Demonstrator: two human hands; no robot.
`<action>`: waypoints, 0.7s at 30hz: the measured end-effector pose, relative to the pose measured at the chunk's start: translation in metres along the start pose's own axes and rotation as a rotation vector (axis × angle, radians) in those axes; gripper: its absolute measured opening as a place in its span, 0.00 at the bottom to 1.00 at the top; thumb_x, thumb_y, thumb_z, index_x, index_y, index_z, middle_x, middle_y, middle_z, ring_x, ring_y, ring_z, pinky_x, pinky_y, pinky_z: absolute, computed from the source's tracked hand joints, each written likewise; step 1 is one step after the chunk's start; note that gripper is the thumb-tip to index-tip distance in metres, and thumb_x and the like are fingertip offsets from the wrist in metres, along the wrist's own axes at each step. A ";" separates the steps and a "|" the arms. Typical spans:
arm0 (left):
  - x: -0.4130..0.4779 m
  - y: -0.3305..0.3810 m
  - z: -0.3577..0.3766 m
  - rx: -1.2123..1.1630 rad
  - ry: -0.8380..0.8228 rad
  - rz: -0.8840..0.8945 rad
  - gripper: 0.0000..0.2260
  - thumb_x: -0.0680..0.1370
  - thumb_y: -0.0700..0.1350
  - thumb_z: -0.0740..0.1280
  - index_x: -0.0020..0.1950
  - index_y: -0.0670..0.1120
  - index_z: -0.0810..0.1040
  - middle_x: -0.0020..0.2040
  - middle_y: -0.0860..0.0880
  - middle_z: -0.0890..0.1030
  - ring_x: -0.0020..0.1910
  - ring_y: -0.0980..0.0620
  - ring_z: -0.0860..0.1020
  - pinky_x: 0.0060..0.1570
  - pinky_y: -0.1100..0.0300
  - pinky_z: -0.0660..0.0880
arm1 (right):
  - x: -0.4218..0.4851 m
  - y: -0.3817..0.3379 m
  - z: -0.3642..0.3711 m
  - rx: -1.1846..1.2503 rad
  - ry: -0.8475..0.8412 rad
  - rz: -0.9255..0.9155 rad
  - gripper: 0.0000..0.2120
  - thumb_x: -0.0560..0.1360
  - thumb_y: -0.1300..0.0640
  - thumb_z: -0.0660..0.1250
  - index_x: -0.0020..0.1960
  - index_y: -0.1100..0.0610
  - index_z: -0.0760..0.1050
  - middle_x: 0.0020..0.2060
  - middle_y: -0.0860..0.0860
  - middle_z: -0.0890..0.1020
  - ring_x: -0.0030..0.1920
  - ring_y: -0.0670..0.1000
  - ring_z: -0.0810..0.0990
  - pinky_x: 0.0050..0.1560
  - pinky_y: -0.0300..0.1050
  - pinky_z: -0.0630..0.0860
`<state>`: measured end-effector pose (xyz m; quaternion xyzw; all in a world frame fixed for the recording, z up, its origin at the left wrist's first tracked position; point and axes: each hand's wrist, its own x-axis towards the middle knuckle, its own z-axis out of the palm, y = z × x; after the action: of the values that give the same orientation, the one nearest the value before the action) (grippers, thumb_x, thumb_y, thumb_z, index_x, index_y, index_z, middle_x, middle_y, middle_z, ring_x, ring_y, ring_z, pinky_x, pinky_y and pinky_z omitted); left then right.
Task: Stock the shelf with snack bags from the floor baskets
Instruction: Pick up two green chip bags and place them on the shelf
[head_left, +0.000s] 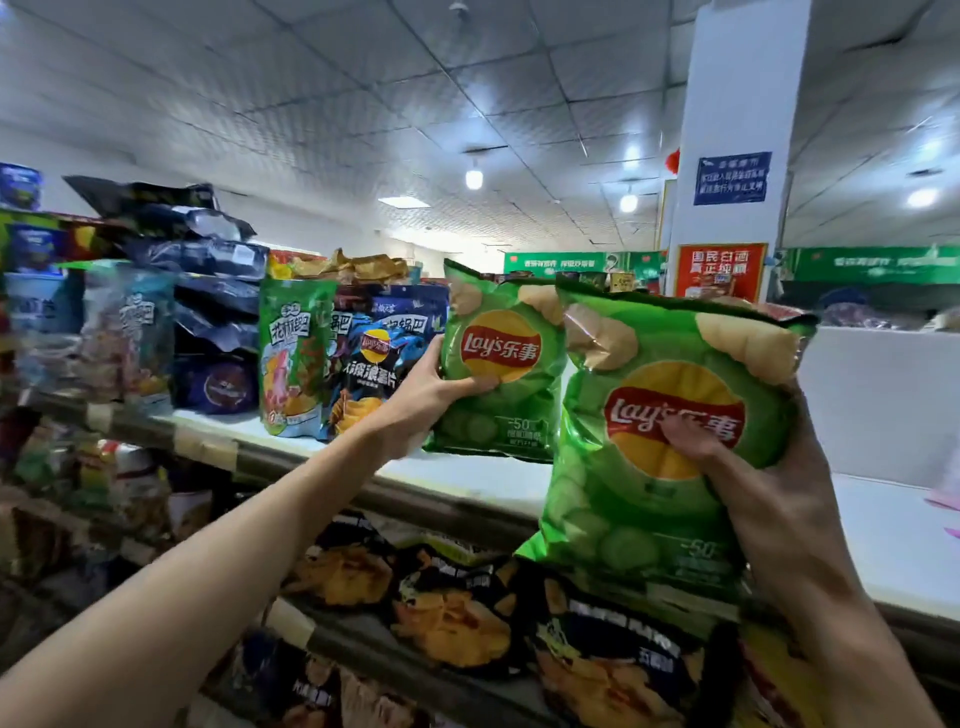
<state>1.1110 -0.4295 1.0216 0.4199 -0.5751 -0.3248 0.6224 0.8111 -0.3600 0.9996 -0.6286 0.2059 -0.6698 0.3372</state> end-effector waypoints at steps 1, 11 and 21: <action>0.028 -0.011 -0.003 -0.005 -0.020 -0.014 0.23 0.71 0.36 0.75 0.61 0.51 0.71 0.55 0.43 0.83 0.51 0.45 0.84 0.50 0.47 0.82 | 0.017 0.011 0.006 -0.012 0.008 -0.012 0.26 0.65 0.52 0.75 0.61 0.41 0.73 0.53 0.42 0.84 0.51 0.45 0.85 0.47 0.43 0.83; 0.192 -0.106 -0.013 -0.081 -0.124 -0.110 0.27 0.72 0.38 0.75 0.68 0.49 0.69 0.54 0.43 0.83 0.49 0.47 0.85 0.45 0.50 0.82 | 0.141 0.112 0.082 -0.196 -0.056 0.032 0.30 0.63 0.44 0.80 0.61 0.44 0.72 0.51 0.45 0.85 0.51 0.47 0.85 0.53 0.53 0.83; 0.255 -0.157 0.000 -0.177 -0.318 -0.133 0.50 0.58 0.60 0.83 0.73 0.41 0.65 0.64 0.35 0.77 0.58 0.39 0.81 0.58 0.41 0.78 | 0.203 0.191 0.112 -0.272 0.035 0.131 0.38 0.59 0.36 0.79 0.65 0.44 0.70 0.56 0.46 0.83 0.55 0.49 0.83 0.55 0.54 0.82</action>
<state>1.1557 -0.7241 0.9934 0.3440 -0.6064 -0.4769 0.5353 0.9610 -0.6190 1.0226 -0.6419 0.3412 -0.6232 0.2885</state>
